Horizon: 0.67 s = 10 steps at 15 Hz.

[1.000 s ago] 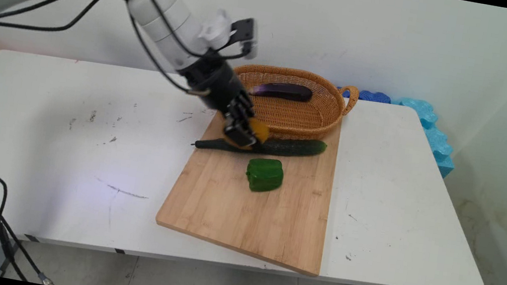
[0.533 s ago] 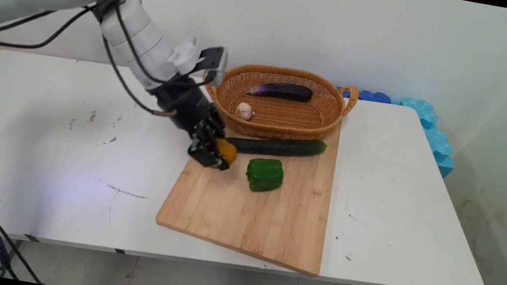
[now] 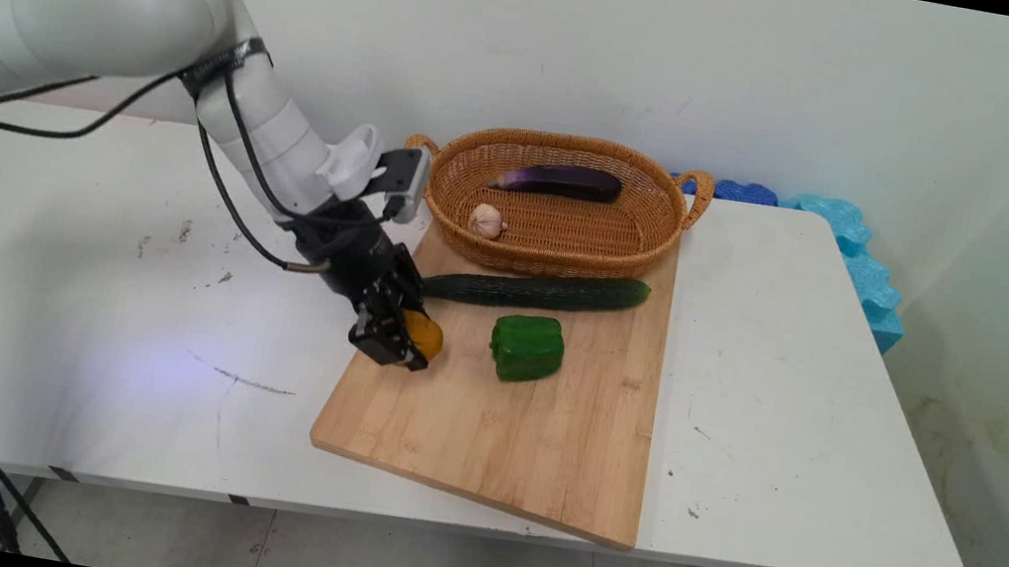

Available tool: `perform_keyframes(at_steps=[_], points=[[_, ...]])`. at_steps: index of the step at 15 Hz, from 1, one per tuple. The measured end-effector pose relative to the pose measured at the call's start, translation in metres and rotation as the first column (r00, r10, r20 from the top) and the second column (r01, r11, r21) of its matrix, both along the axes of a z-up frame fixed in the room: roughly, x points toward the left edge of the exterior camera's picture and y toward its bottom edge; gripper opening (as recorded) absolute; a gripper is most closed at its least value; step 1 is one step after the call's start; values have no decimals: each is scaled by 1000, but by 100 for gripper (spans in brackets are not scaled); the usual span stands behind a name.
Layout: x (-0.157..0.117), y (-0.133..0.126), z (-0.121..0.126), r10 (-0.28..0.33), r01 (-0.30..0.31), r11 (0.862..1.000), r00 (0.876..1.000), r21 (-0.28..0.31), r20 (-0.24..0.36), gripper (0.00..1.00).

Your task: Place the picked object on the cutting board

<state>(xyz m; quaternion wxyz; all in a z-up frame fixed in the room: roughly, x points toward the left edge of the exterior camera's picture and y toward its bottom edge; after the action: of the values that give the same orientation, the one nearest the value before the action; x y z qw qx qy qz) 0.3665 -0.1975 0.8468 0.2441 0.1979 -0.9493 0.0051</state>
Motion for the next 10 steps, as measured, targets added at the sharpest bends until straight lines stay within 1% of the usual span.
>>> perform_keyframes(at_steps=[5, 10], points=[[-1, -3, -21, 4, -4, 1000, 1000, 0, -4, 0], [-5, -9, -38, 17, -17, 1000, 1000, -12, -21, 0]])
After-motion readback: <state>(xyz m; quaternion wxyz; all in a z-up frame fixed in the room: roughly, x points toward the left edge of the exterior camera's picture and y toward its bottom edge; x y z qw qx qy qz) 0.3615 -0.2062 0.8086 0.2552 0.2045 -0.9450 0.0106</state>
